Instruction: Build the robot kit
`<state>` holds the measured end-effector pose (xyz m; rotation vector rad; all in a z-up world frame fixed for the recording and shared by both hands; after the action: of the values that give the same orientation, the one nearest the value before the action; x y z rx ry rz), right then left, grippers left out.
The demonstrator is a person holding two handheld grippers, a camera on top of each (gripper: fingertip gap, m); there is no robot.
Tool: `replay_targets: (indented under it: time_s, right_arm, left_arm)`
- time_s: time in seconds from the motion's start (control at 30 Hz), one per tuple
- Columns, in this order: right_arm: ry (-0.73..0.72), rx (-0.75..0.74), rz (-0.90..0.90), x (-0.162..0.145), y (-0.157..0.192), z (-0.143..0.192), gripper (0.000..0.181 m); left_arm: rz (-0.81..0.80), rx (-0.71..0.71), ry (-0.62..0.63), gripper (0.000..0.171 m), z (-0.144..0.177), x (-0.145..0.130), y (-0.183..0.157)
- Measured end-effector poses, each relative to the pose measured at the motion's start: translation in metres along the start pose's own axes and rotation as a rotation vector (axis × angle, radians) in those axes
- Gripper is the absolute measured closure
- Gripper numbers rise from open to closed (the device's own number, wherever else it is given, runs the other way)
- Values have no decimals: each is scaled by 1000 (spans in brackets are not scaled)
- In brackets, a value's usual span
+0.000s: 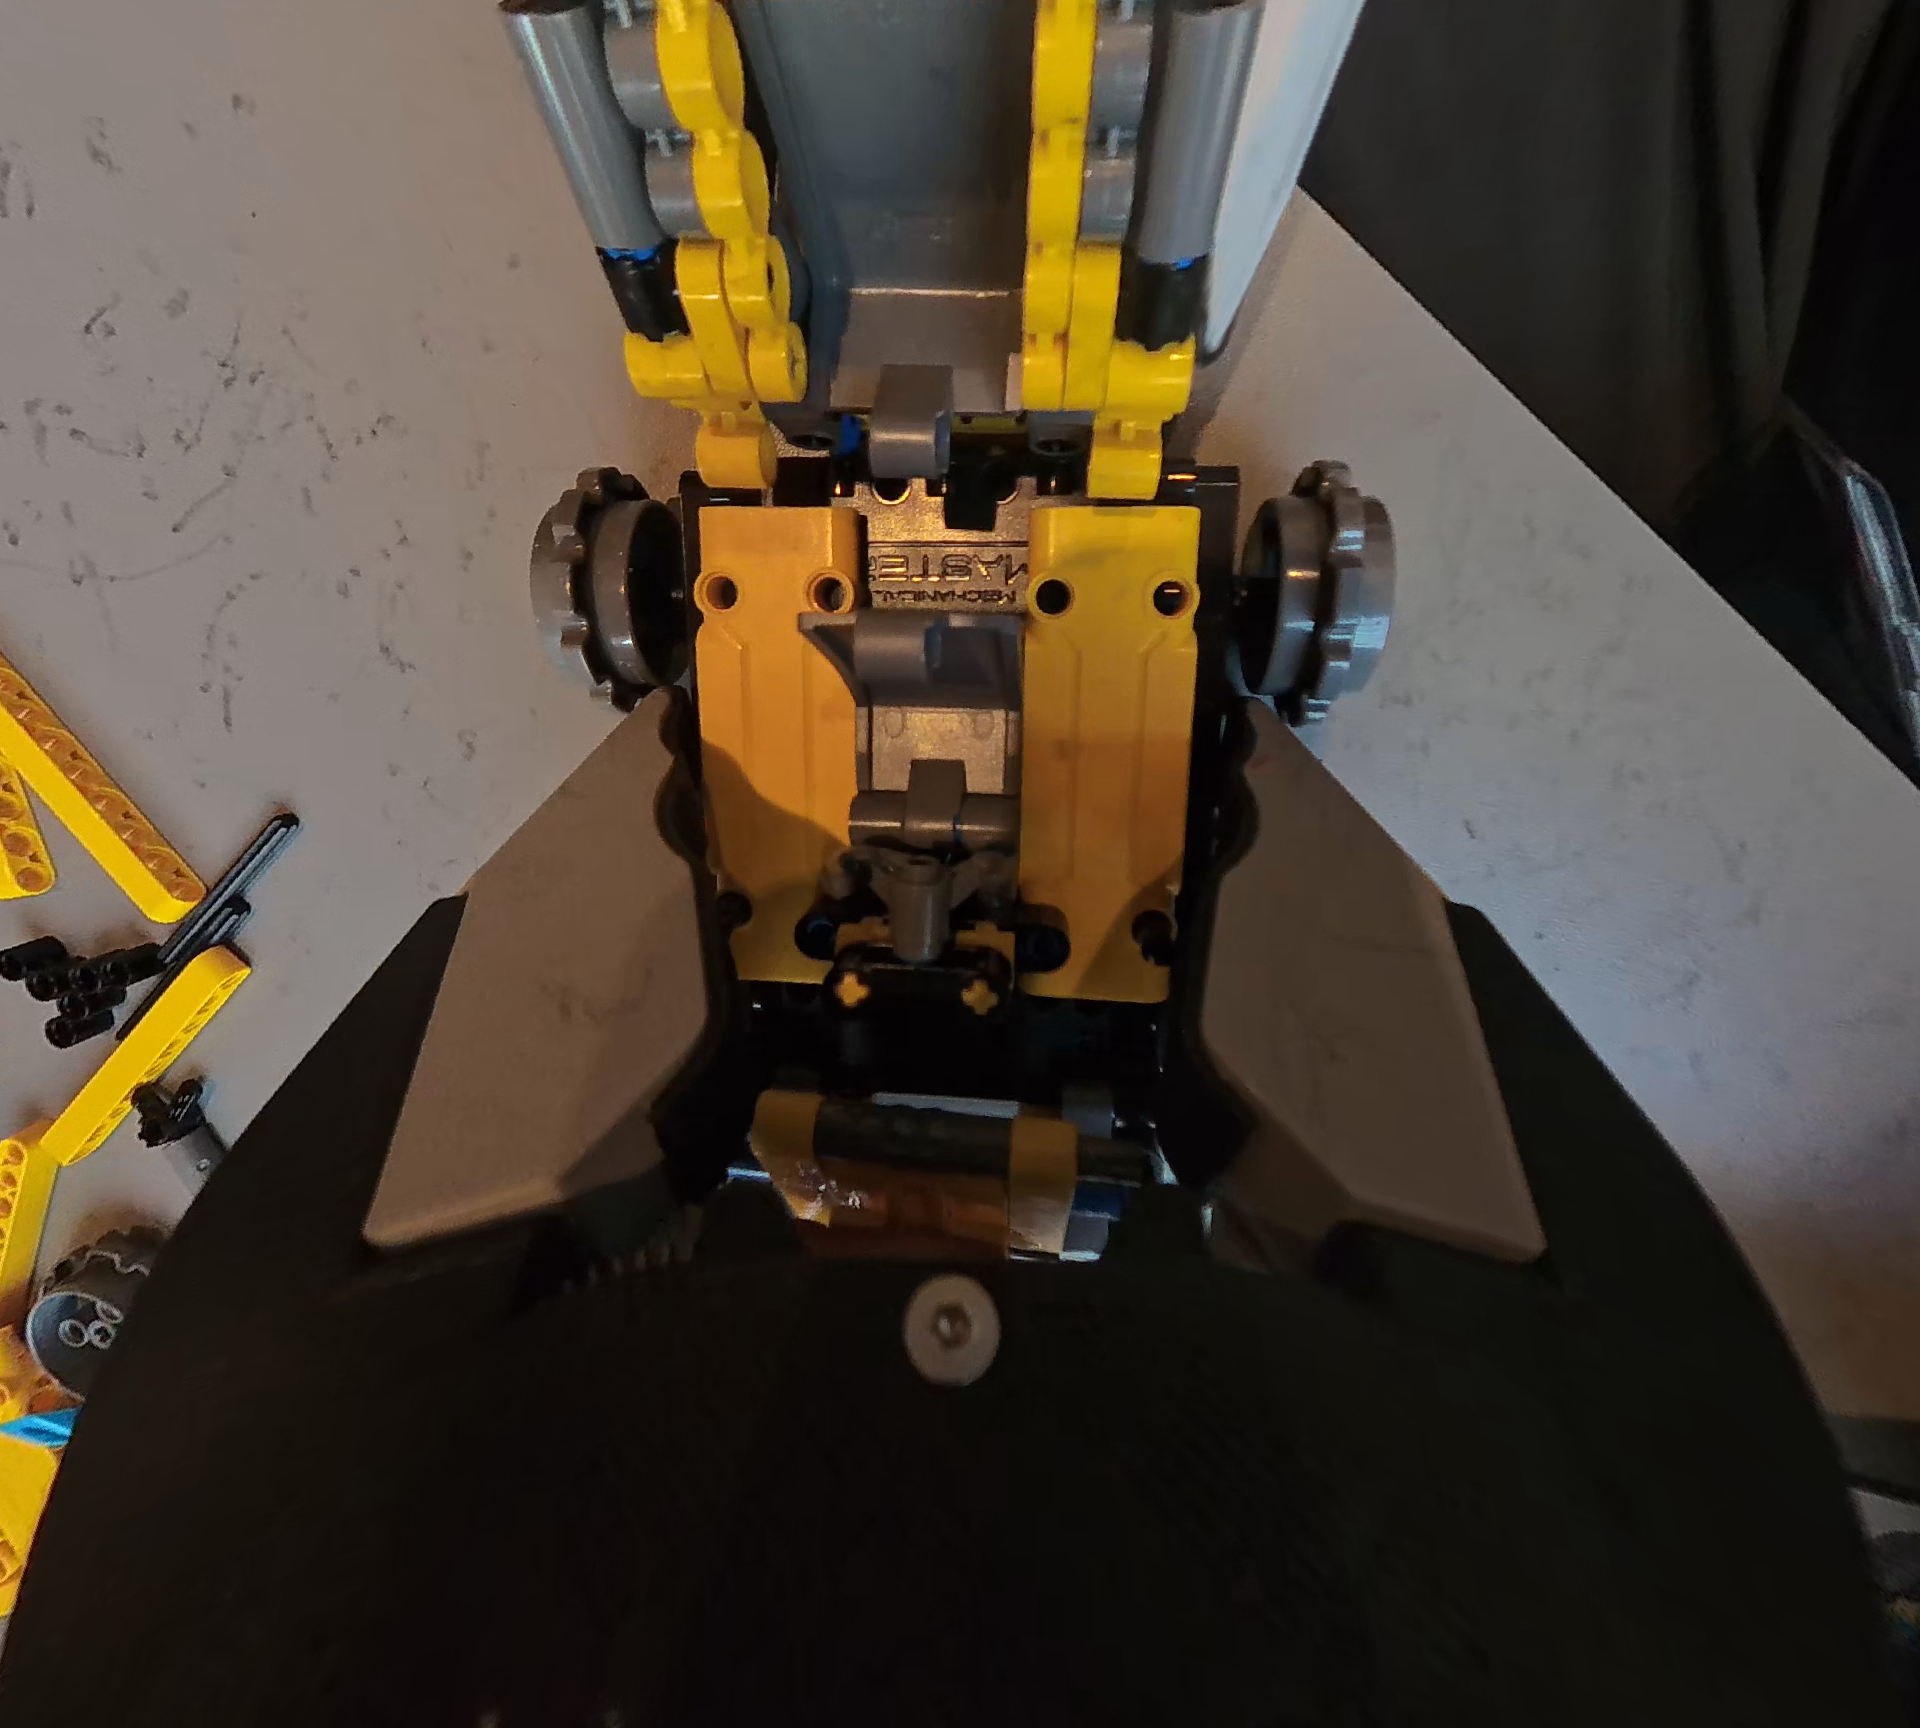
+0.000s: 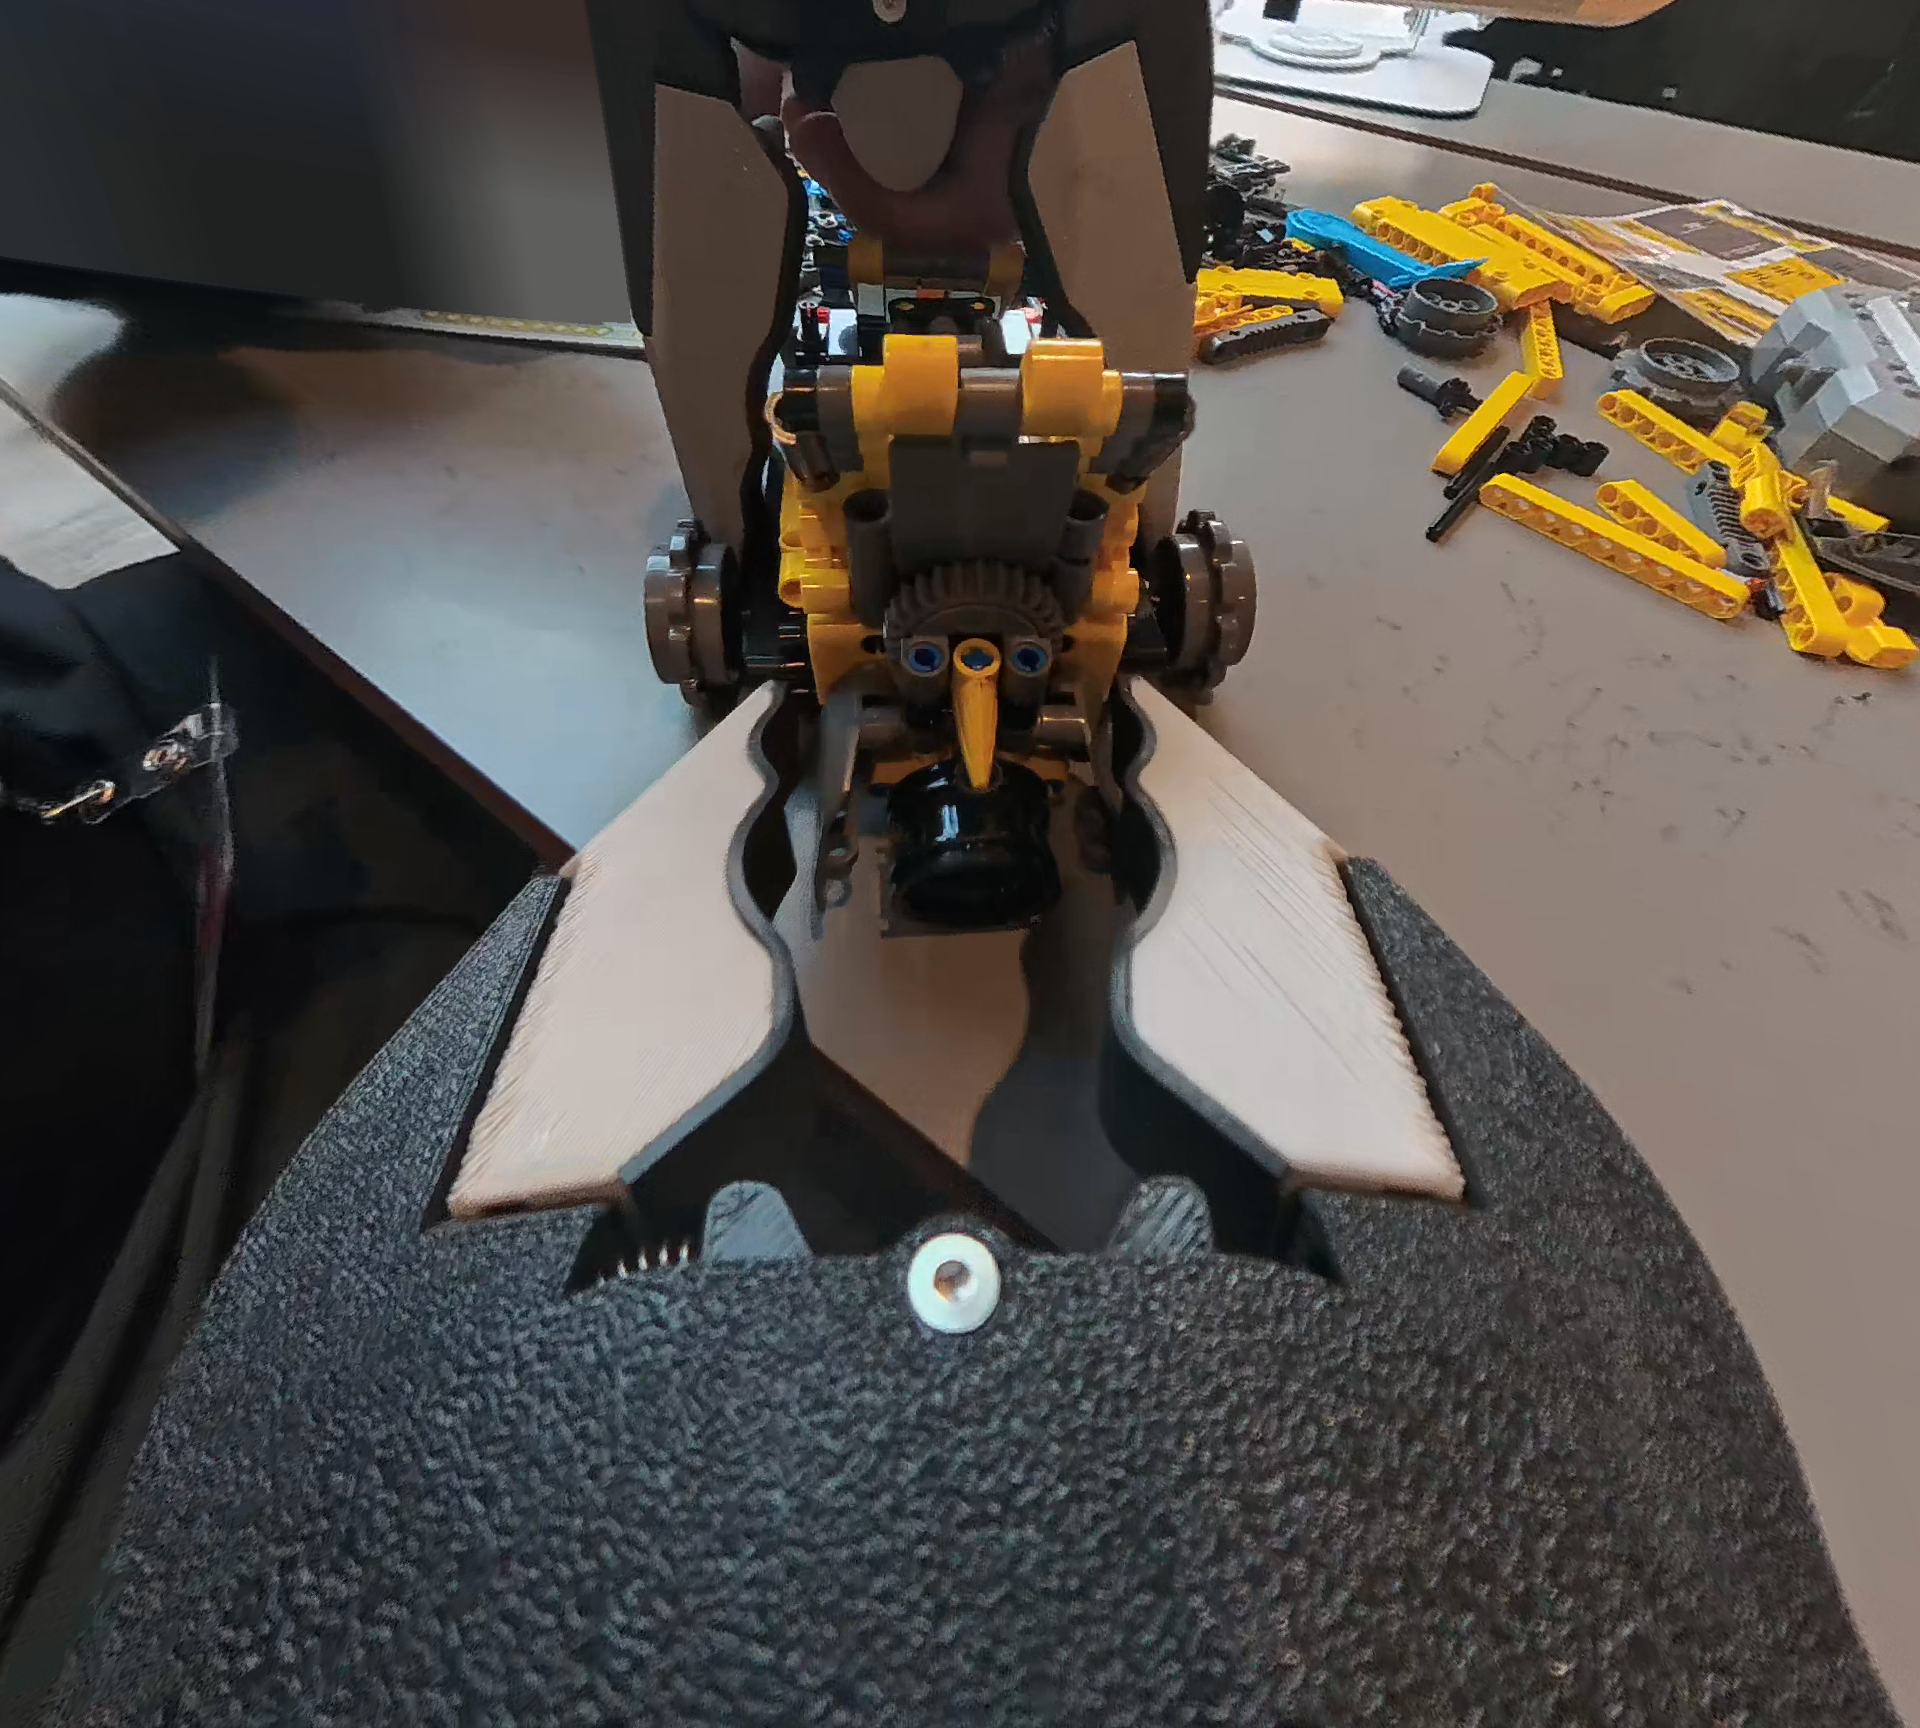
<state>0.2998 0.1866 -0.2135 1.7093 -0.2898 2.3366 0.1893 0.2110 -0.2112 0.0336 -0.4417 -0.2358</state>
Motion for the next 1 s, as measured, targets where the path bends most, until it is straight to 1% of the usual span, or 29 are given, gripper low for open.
replay_targets:
  time_s: [0.1, 0.2, 0.27, 0.5, 0.53, 0.67, 0.77, 0.87, 1.0]
  right_arm:
    - [11, 14, -10, -2, -2, 7, 127]
    - [24, 47, -21, -2, -1, 8, 122]
    - [33, 38, -17, -2, -4, 7, 129]
    - [96, 21, 31, 3, -4, 7, 130]
    - [98, 17, 32, 4, -3, 8, 129]
    - [100, 7, 18, 9, -3, 16, 117]
    - [170, 39, -26, -1, 1, 15, 106]
    - [191, 6, 7, -7, 0, 14, 106]
    - [199, -9, -12, -9, -4, 26, 110]
  left_arm:
    - [1, -1, 0, 74, -1, 2, -1]
    - [0, -2, -1, 74, -3, 8, -3]
    - [-2, -2, 0, 74, -1, 5, -2]
    - [2, 0, 0, 74, -1, 7, -4]
    - [2, 0, 0, 74, -2, 7, -4]
    - [3, -1, -3, 74, -1, 8, -4]
    - [2, -1, -3, 74, -1, 8, -5]
    - [3, 0, -3, 74, -1, 8, -5]
    - [3, -1, -3, 74, -1, 8, -5]
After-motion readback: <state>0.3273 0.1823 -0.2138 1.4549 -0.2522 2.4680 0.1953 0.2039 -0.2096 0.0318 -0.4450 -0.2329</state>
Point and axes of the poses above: each gripper's, where its closed fingertips meet, z back along the fingers, x out of its top, y = z × x across the jaws, the point moved 6 cm from there along z, back along the fingers, and after that the axes turned 2 degrees about -y, right-handed, at the moved point
